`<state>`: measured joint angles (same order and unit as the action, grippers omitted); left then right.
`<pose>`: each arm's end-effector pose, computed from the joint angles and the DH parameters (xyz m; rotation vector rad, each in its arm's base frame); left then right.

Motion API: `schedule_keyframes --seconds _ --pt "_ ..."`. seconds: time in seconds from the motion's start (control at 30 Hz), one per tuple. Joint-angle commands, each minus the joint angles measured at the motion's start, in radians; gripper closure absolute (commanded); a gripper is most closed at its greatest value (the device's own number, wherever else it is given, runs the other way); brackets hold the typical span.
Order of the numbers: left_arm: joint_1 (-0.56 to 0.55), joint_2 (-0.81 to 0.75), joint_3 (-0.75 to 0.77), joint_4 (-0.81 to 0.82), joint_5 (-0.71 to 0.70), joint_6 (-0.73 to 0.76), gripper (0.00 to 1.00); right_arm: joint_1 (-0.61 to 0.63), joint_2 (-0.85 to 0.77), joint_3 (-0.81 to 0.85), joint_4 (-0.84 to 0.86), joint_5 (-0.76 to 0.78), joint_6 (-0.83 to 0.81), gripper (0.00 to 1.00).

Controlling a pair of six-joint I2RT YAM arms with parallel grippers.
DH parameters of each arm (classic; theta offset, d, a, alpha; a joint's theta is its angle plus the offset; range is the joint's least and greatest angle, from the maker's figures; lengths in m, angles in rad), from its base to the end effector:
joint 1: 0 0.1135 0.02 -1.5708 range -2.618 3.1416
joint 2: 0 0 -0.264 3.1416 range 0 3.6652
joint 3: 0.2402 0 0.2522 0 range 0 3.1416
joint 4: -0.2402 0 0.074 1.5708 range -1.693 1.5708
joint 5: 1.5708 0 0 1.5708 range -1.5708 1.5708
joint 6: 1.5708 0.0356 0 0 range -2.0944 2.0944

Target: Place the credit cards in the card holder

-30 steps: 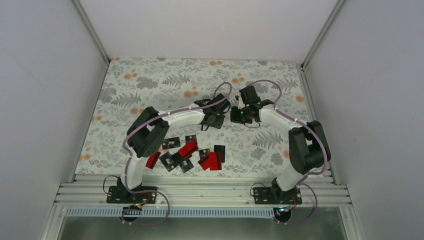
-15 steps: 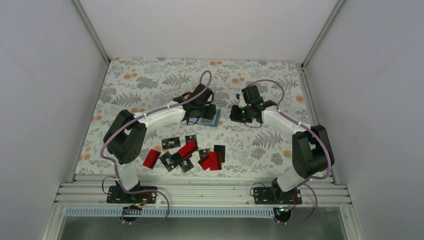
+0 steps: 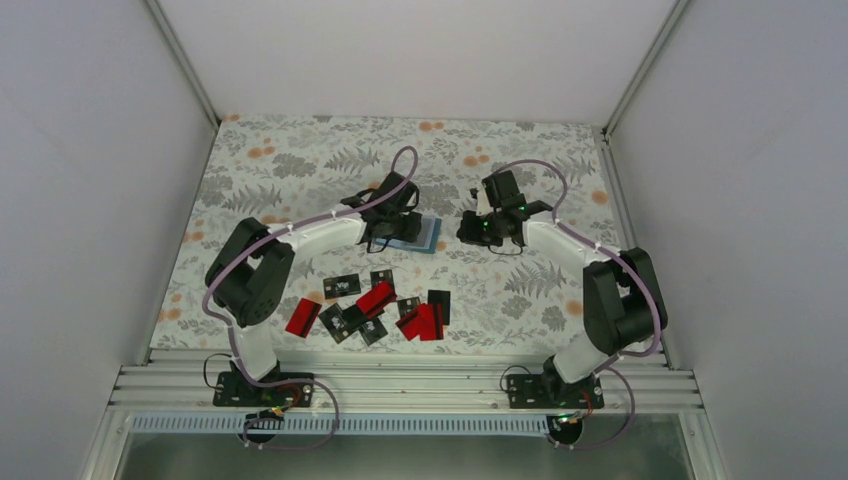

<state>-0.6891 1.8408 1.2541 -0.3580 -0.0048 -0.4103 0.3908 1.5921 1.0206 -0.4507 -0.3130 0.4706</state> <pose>0.3025 -0.2490 0.1935 0.3554 2.5474 -0.4297 0.2920 0.1322 0.2034 -0.0120 2.6888 0.7007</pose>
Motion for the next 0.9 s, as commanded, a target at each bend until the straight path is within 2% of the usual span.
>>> schedule_keyframes --seconds 0.0,0.2,0.53,0.87 --pt "0.002 0.008 -0.026 0.062 0.051 0.019 0.56 -0.006 0.022 0.01 0.028 -0.045 -0.007 0.96" --pt "-0.002 -0.076 -0.126 0.096 0.094 0.022 0.57 0.004 -0.006 -0.03 0.018 -0.119 -0.035 0.94" --pt "-0.078 -0.218 -0.274 0.073 0.183 0.065 0.57 0.13 -0.077 -0.186 -0.008 -0.245 0.004 0.8" --pt "-0.171 -0.197 -0.34 0.15 0.279 0.065 0.58 0.241 -0.228 -0.386 -0.022 -0.278 0.111 0.72"
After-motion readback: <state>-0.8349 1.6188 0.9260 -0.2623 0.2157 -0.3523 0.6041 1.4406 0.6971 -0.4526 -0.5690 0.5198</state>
